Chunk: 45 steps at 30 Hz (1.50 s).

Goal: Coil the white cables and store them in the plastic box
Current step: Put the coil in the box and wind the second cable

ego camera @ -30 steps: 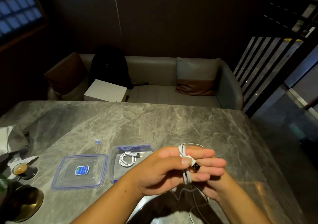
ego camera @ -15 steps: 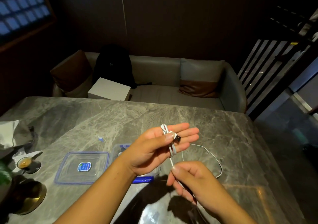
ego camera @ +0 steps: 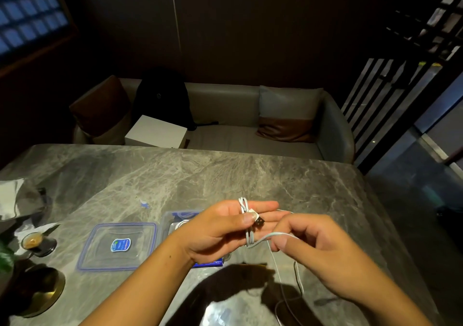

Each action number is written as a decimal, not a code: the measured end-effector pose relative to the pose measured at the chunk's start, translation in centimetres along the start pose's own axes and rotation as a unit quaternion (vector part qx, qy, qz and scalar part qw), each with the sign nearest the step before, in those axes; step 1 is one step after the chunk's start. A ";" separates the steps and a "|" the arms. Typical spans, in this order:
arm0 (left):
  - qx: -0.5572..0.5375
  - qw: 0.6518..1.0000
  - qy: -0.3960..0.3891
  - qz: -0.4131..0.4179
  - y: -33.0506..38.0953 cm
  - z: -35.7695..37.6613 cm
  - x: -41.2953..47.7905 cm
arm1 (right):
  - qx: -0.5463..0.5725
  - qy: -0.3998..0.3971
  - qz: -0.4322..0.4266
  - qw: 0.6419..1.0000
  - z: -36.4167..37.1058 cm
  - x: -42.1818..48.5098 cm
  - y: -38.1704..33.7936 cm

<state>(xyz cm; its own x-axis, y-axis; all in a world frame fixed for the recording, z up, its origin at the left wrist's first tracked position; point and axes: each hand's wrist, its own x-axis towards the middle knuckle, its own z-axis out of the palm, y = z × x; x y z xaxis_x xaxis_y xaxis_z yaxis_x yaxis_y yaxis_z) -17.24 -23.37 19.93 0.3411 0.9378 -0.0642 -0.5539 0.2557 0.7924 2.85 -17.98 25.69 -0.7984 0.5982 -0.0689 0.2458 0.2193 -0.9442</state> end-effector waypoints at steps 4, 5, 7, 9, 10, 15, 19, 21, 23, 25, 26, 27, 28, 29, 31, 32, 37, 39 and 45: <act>0.019 0.999 0.006 -0.027 -1.0 0.4 0.4 | -0.043 -0.023 -0.015 0.999 -1.3 0.2 -1.2; 0.036 0.999 -0.008 -0.027 -1.0 0.7 0.5 | -0.066 -0.026 -0.020 0.997 -1.8 0.3 -1.5; 0.047 0.998 -0.026 -0.034 -1.3 1.1 0.7 | -0.130 -0.019 -0.032 0.991 -2.8 0.7 -2.2; 0.022 0.999 0.000 -0.044 -1.5 0.9 0.7 | -0.172 -0.019 -0.047 0.984 -3.8 1.1 -2.6; 0.016 0.999 0.006 -0.042 -1.6 0.6 0.6 | -0.184 -0.021 -0.052 0.981 -4.2 1.2 -2.8; 0.028 0.998 -0.044 -0.039 -1.5 0.7 0.6 | -0.218 0.004 -0.098 0.971 -5.3 1.8 -2.9; 0.037 0.996 -0.062 -0.055 -1.1 1.6 0.8 | -0.162 0.010 -0.113 0.980 -5.0 3.0 -2.5; 0.033 0.995 -0.063 -0.062 -1.3 2.2 0.9 | -0.146 0.008 -0.121 0.982 -4.7 3.7 -2.4; 0.048 0.995 -0.059 -0.063 -1.4 2.7 1.0 | -0.135 -0.001 -0.126 0.983 -4.4 4.3 -2.4; 0.064 0.995 -0.047 -0.067 -1.3 3.0 1.1 | -0.135 -0.017 -0.130 0.982 -4.0 4.9 -2.4; 0.066 0.994 -0.048 -0.073 -1.2 3.1 1.1 | -0.133 -0.026 -0.130 0.982 -3.8 5.2 -2.4; 0.066 0.993 -0.054 -0.079 -1.2 3.2 1.1 | -0.128 -0.034 -0.130 0.983 -3.6 5.5 -2.4; 0.064 0.993 -0.060 -0.081 -1.2 3.2 1.1 | -0.119 -0.040 -0.131 0.983 -3.4 5.7 -2.3; 0.061 0.992 -0.069 -0.081 -1.1 3.4 1.0 | -0.107 -0.046 -0.130 0.985 -3.3 5.9 -2.3; 0.055 0.992 -0.081 -0.084 -1.0 3.6 1.1 | -0.086 -0.057 -0.125 0.987 -3.1 6.4 -2.0; 0.055 0.991 -0.084 -0.087 -1.0 3.6 1.1 | -0.077 -0.059 -0.121 0.988 -3.0 6.6 -1.8; 0.083 0.989 -0.096 -0.081 -0.4 3.5 0.9 | 0.016 -0.050 -0.077 0.996 -3.2 7.3 0.2; 0.098 0.987 -0.100 -0.075 -0.1 3.3 0.7 | 0.061 -0.050 -0.055 0.995 -2.6 7.4 1.3; 0.129 0.982 -0.120 -0.063 1.0 3.4 0.4 | 0.178 -0.061 -0.009 0.982 -1.0 7.1 3.8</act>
<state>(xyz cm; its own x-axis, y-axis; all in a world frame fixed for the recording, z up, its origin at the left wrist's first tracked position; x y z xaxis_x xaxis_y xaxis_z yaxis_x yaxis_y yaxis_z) -15.08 -23.50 22.74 0.5812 0.8122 -0.0506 -0.2961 0.2690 0.9165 -1.34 -12.18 21.95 -0.8661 0.4951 -0.0687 0.0403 -0.0678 -0.9969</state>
